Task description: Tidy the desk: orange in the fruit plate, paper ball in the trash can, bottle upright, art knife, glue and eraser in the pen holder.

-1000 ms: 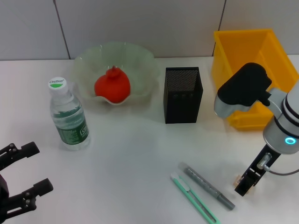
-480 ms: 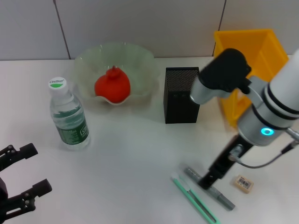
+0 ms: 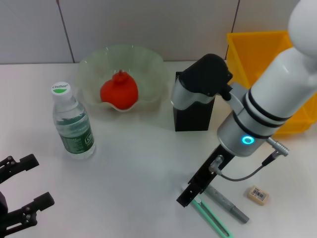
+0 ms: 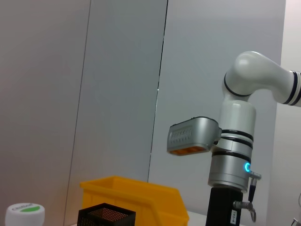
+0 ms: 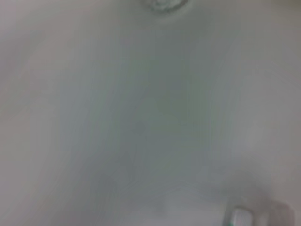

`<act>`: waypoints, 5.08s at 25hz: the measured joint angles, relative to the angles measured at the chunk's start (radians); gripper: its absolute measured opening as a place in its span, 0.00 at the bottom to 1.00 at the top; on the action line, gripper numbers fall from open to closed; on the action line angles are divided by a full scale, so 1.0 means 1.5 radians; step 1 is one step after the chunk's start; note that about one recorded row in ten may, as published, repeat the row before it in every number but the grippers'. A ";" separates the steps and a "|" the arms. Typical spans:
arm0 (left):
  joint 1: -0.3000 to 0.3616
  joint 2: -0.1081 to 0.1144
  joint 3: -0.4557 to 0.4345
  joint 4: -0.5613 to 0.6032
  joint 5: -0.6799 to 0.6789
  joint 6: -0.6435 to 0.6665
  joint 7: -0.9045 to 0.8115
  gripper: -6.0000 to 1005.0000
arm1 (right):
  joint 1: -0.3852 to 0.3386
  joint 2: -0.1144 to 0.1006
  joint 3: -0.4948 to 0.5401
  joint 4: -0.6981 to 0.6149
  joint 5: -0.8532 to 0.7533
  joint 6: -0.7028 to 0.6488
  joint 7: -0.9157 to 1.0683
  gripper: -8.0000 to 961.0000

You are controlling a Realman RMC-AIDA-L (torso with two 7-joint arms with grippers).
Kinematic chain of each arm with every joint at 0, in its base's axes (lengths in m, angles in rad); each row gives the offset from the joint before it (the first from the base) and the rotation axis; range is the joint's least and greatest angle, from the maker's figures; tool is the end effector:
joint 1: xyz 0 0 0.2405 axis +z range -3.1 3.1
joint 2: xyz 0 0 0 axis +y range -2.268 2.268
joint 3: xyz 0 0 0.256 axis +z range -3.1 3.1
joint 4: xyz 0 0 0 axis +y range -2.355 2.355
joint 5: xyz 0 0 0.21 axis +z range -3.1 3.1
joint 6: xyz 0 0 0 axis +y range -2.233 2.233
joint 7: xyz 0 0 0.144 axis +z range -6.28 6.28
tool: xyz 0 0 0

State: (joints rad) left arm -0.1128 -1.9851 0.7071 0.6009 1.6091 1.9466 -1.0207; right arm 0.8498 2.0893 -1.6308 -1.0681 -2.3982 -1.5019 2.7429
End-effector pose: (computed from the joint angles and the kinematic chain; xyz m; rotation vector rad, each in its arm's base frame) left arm -0.3267 0.1947 0.0634 -2.4571 -0.3981 -1.0898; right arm 0.1242 0.3469 -0.0765 -2.7872 0.9767 -0.6316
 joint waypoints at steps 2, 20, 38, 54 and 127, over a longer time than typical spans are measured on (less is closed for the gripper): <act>0.001 0.000 0.000 -0.001 0.000 0.000 0.005 0.84 | 0.011 0.001 -0.010 0.020 0.004 0.015 0.007 0.81; 0.002 0.001 0.000 -0.003 0.000 -0.003 0.013 0.84 | 0.042 0.002 -0.063 0.073 0.022 0.064 0.018 0.74; 0.003 -0.002 0.000 -0.004 0.000 -0.003 0.013 0.84 | 0.042 0.001 -0.063 0.088 0.012 0.067 0.033 0.48; 0.003 -0.004 0.000 -0.004 0.000 -0.003 0.014 0.84 | 0.051 0.001 -0.061 0.122 0.012 0.087 0.036 0.45; -0.001 -0.014 -0.020 -0.027 -0.005 -0.005 0.016 0.84 | -0.162 -0.002 0.095 -0.128 0.150 0.494 -0.384 0.19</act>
State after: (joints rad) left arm -0.1147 -2.0066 0.6770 0.5596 1.6020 1.9388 -0.9970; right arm 0.6074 2.0863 -1.4877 -1.2604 -2.1731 -0.7602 2.1669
